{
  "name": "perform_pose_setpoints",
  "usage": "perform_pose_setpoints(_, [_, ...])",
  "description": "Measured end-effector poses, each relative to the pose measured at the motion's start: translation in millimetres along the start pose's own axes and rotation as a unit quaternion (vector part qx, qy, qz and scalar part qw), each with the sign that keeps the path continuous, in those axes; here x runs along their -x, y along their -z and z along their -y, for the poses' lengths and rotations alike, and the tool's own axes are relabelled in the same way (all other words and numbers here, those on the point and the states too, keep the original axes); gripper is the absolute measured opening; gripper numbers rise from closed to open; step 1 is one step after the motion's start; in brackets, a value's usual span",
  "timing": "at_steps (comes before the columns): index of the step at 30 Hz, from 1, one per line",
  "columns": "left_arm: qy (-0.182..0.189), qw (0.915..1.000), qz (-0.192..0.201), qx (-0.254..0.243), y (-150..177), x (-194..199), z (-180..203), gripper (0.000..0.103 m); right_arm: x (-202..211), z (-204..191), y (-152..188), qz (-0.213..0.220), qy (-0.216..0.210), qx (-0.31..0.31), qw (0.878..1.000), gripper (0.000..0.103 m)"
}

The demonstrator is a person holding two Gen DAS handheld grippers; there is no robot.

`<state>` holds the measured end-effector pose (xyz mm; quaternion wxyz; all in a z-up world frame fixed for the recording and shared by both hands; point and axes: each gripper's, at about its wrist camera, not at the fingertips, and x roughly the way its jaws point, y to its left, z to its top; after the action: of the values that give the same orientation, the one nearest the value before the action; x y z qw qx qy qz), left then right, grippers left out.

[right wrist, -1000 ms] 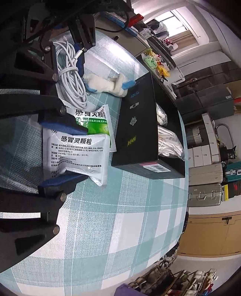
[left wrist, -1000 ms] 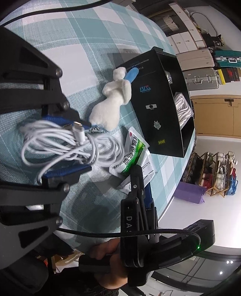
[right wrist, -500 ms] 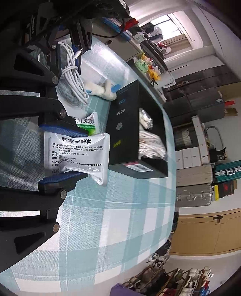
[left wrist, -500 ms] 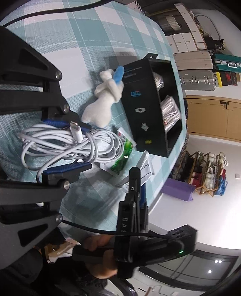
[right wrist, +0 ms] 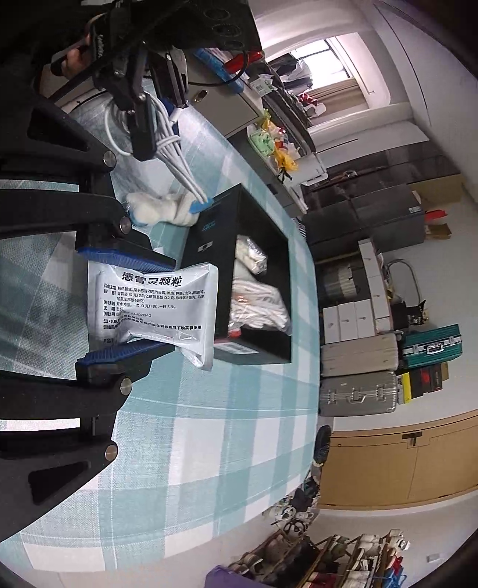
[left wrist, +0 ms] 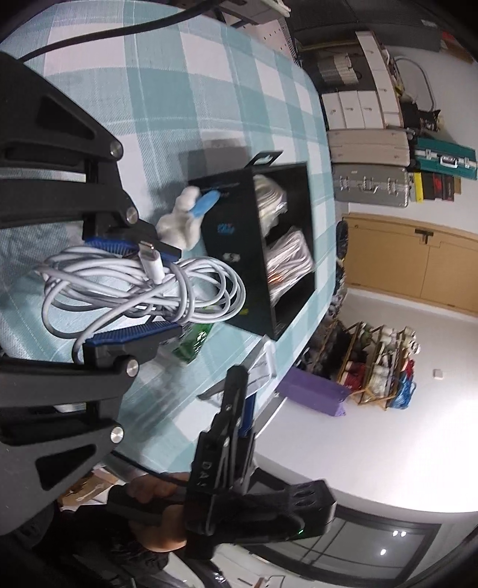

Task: Organize soft objects
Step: 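Carry the white cable with the left gripper into the box while the right carries the sachet there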

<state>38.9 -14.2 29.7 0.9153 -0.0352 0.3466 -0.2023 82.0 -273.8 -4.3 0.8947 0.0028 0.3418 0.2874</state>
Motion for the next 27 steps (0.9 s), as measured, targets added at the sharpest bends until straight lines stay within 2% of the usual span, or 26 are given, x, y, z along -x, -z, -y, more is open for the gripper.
perform_pose_setpoints(13, [-0.044, 0.9975, 0.05, 0.023, -26, 11, -22, 0.032, 3, -23, -17, 0.02, -0.009, 0.017, 1.0, 0.037])
perform_pose_setpoints(27, [-0.055, 0.9963, 0.064, 0.017, -53, -8, -29, 0.032, -8, -32, -38, 0.036, -0.011, 0.025, 0.999, 0.037])
